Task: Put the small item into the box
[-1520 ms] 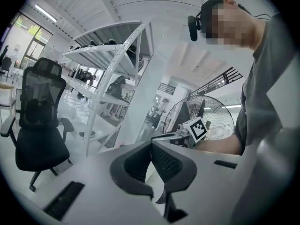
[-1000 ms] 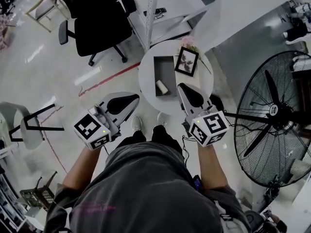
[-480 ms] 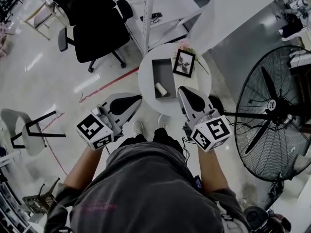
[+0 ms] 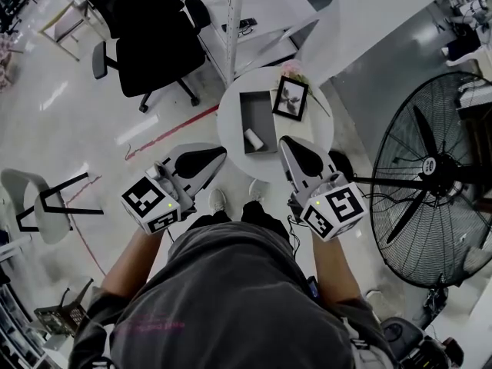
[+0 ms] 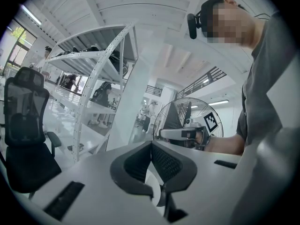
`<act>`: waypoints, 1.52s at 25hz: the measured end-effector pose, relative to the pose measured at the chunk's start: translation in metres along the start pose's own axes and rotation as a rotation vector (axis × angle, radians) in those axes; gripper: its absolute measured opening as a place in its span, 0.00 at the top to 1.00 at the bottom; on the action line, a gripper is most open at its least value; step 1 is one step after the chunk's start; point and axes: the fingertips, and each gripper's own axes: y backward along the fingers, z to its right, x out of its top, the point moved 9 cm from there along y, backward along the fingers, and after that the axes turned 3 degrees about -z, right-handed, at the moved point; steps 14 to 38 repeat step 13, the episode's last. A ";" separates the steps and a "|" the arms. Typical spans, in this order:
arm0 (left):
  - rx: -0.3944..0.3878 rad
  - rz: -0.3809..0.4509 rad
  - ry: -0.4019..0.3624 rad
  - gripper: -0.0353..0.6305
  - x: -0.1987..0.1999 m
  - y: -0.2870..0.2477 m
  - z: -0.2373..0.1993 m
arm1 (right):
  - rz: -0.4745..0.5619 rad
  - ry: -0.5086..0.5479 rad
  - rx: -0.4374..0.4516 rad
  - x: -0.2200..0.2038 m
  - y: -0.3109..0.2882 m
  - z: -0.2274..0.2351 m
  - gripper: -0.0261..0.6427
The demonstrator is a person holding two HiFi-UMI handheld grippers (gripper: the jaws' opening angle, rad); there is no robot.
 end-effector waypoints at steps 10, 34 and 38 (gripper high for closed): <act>0.009 -0.005 0.010 0.92 -0.001 -0.007 -0.001 | -0.013 -0.005 0.014 -0.003 -0.001 0.008 0.93; 0.011 -0.003 0.011 0.92 -0.002 -0.010 -0.001 | -0.019 -0.008 0.011 -0.005 -0.002 0.012 0.93; 0.011 -0.003 0.011 0.92 -0.002 -0.010 -0.001 | -0.019 -0.008 0.011 -0.005 -0.002 0.012 0.93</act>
